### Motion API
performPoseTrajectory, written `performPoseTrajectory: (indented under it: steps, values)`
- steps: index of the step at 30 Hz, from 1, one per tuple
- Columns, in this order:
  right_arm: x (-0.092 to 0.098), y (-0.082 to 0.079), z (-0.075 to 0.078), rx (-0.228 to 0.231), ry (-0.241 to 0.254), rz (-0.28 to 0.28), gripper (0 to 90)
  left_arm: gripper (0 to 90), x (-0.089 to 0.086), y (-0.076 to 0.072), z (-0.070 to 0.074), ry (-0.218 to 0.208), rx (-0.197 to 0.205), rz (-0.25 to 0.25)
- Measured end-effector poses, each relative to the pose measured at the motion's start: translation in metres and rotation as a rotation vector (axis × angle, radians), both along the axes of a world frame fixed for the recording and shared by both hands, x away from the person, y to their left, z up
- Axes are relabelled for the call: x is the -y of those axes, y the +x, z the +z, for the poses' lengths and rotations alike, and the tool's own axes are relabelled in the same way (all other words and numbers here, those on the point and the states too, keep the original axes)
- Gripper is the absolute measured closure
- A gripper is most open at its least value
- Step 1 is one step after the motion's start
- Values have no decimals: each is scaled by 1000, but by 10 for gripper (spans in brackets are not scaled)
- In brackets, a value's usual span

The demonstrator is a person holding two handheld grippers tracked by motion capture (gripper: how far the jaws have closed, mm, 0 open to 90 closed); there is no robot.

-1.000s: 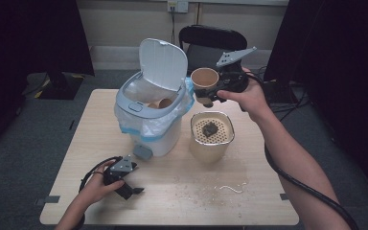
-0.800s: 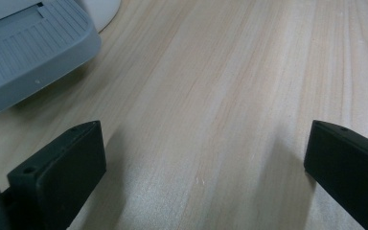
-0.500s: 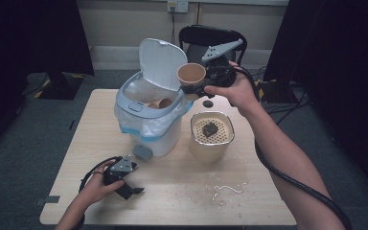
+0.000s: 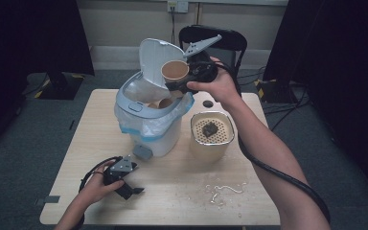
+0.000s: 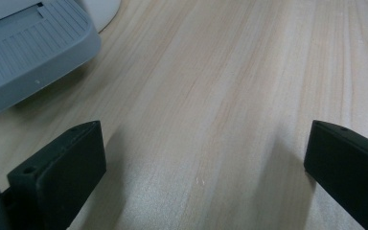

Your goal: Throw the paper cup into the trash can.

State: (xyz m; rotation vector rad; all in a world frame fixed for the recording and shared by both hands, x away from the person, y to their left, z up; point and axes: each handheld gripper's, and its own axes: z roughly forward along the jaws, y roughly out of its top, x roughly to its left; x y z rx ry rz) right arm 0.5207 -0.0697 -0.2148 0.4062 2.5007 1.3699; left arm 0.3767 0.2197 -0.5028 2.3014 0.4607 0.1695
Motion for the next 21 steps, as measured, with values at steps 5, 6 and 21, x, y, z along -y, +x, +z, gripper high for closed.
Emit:
performPoseTrajectory:
  steps: [5, 6, 21]
  values:
    - [-13, 5, -2, -5, 2, 2, 287, 0, 0, 0, 0, -1, -2, -1]
    - [-16, 7, -3, -3, -3, 3, 286, 0, 0, 0, 0, -2, -2, -1]
    - [-35, 12, -18, -44, -27, -2, 157, 0, 0, 0, 0, -7, 0, -7]
